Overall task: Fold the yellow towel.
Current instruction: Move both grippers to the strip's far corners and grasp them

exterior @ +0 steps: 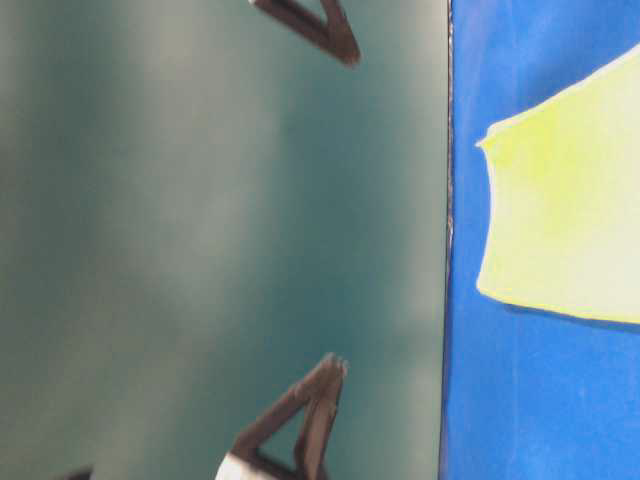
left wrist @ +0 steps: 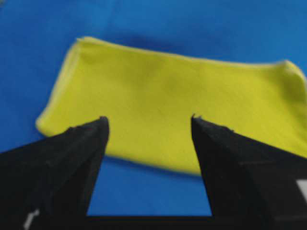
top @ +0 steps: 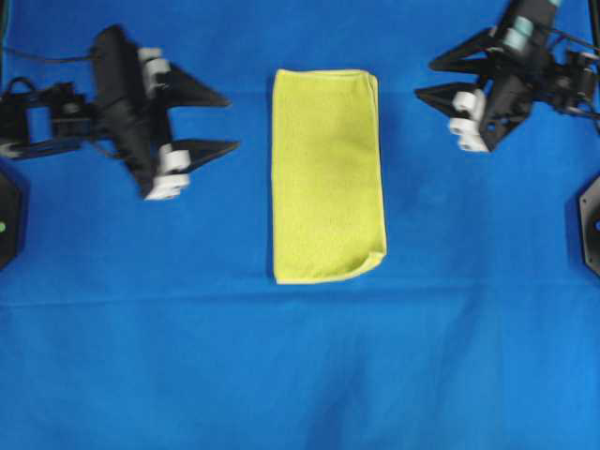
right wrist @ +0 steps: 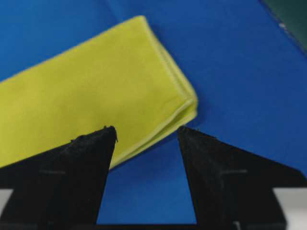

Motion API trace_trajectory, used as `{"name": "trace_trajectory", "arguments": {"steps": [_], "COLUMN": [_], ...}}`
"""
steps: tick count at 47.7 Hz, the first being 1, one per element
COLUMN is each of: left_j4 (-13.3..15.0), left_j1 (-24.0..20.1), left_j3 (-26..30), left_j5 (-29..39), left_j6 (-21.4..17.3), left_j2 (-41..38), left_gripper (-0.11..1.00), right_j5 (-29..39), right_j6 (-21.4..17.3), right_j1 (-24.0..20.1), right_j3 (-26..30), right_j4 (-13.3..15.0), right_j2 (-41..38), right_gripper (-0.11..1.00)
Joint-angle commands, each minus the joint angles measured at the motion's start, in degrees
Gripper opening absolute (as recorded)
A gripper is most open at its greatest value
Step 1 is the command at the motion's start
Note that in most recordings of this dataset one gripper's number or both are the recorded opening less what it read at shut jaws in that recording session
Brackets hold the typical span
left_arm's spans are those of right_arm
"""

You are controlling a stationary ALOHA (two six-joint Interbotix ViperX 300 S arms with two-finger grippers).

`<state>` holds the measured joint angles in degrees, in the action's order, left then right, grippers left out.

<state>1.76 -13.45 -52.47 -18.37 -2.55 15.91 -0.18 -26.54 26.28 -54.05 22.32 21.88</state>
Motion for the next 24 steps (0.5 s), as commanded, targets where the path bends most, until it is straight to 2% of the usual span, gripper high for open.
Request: {"name": "trace_trajectory", "arguments": {"steps": [1,13,24], "left_j4": [-0.1,-0.2,-0.2], "left_j1": [-2.8,-8.2,-10.7], "left_j3": [4.0,9.8,14.2], "left_j5": [-0.4,-1.0,-1.3], "left_j6": [0.1,0.1,0.1], "left_j2": [-3.8,-15.8,-24.5], "left_gripper": [0.66,0.66,0.66], "right_j5": [0.7,1.1,0.3], "right_j6": [0.2,0.2,0.2], "right_j1": [0.8,2.5,3.5], "right_j3": [4.9,12.4,15.2], "right_j4": [1.5,4.4,4.7], "right_j2": [-5.4,-18.5,-26.5], "right_gripper": [0.59,0.59,0.59]}}
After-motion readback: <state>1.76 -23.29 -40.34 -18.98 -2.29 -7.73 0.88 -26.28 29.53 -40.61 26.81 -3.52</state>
